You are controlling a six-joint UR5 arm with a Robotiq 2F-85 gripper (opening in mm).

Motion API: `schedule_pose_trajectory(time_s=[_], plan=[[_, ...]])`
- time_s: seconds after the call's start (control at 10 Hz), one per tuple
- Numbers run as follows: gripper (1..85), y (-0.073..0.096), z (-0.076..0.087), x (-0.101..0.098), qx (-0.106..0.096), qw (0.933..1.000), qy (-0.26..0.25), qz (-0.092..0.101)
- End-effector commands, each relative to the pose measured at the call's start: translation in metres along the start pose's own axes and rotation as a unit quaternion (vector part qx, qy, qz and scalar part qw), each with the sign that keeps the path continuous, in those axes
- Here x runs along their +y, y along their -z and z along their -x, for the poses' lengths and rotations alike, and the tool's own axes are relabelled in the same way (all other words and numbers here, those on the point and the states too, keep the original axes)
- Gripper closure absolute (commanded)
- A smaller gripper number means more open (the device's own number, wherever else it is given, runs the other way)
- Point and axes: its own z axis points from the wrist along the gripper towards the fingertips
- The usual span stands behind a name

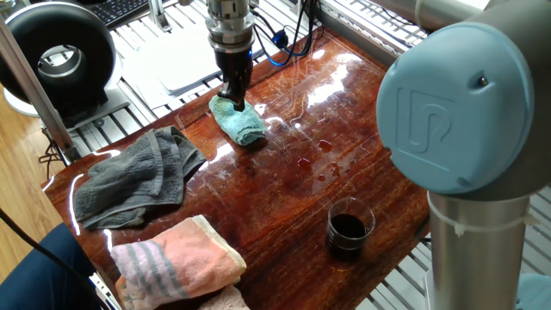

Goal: Clean the table with a cloth

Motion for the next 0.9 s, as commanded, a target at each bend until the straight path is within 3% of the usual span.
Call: schedule_pose_trajectory(time_s=[0.0,0.1,0.2,0.4,0.5,0.7,0.8], plan=[[27.7,0.000,0.007,0.011,-0.011,0.9993,-0.028,0.023],[68.0,0.001,0.014,0.018,-0.020,0.9963,-0.077,0.033],[84.7,0.003,0.017,0.022,-0.022,0.9952,-0.087,0.038],[84.7,0.003,0.018,0.018,-0.024,0.9958,-0.083,0.030],[81.0,0.003,0.014,0.011,-0.017,0.9969,-0.076,0.015],[29.7,0.006,-0.001,0.005,0.009,0.9996,-0.025,0.007],[28.3,0.006,0.002,0.008,0.004,0.9996,-0.025,0.012]])
